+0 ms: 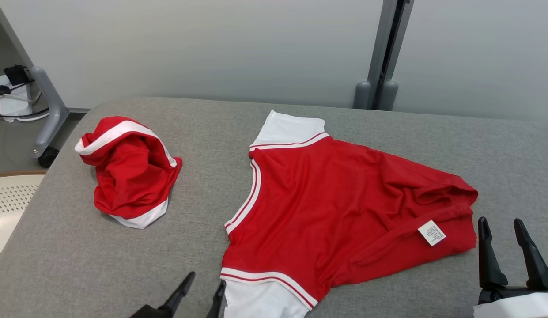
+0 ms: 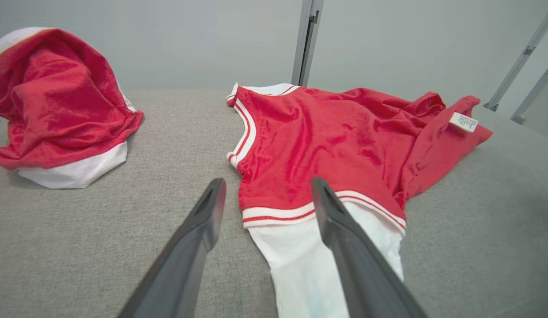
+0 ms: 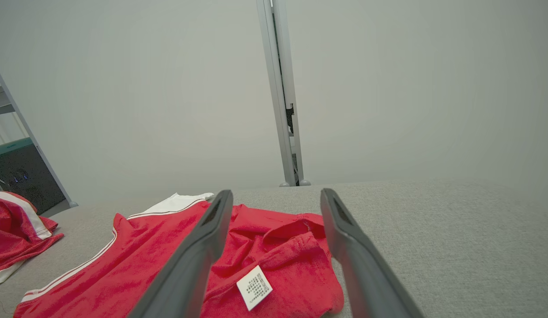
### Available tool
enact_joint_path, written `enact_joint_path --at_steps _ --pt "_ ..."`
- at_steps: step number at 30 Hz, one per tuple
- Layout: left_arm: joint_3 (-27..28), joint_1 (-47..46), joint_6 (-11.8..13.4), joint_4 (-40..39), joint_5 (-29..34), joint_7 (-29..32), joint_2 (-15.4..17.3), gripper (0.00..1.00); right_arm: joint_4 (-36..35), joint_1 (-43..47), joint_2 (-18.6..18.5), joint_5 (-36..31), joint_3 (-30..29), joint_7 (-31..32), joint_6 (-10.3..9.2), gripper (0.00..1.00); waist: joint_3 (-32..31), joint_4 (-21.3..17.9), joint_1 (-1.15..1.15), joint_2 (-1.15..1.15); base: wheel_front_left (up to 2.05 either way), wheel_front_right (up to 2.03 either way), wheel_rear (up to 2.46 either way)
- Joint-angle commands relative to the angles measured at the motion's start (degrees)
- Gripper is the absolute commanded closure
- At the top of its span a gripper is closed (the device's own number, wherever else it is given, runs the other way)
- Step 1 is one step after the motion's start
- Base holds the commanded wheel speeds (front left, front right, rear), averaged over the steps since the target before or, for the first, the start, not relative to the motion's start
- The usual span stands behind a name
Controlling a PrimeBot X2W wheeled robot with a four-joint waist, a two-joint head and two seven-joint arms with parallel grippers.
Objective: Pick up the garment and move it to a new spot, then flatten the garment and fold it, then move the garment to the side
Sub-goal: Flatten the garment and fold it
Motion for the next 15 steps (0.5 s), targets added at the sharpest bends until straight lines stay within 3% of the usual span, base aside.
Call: enact_joint_path --at_steps 1,15 --pt "0.6 -0.9 0.5 -0.4 -0.5 -0.4 0.3 0.0 0.3 -0.1 -0.4 -0.3 -0.3 -0.3 0.02 0.0 -0.1 -0.2 0.0 0.0 0.0 0.0 0.0" --pt "11.0 -4.1 2.7 -2.3 -2.3 -2.0 -1.6 0.0 0.4 -0.4 -1.4 -0.5 0.3 -0.3 0.02 0.0 -0.4 -4.8 0.0 0.0 0.0 0.0 0.0"
